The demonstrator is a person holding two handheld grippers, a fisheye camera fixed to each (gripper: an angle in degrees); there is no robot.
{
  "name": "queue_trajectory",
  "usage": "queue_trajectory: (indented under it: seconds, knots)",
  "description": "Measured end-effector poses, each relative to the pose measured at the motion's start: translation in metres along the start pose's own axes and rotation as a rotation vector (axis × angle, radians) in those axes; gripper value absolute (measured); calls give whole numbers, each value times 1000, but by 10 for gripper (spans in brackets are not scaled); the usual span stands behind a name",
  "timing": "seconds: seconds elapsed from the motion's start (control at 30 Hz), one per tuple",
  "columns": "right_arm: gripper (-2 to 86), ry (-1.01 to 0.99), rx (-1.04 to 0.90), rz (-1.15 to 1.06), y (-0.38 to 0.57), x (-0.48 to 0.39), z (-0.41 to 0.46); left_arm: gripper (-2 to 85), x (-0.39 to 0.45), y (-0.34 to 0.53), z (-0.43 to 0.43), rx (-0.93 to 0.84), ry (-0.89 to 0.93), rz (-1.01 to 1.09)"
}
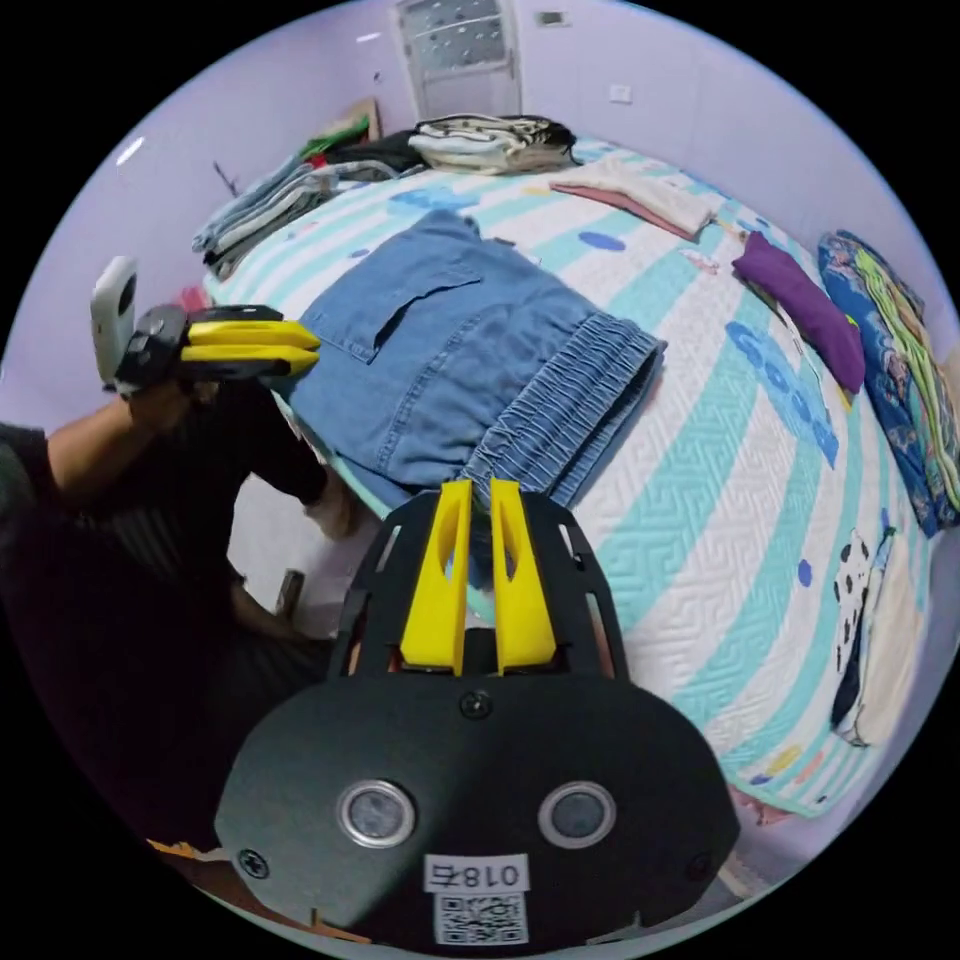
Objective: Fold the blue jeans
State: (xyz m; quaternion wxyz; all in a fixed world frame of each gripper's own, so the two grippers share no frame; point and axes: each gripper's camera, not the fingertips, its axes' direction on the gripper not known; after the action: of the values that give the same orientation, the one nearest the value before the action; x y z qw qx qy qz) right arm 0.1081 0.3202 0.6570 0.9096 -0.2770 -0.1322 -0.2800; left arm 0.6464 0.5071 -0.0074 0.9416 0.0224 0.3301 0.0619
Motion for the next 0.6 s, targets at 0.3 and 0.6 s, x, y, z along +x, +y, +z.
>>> queue_trajectory:
  seconds: [0.3, 0.6]
  knots:
    - [87, 306, 46, -218, -20, -93, 33, 52, -57, 44, -11, 117, 60, -60]
    - [58, 320, -121, -299, -72, -122, 93, 54, -116, 70, 11, 132, 150, -161]
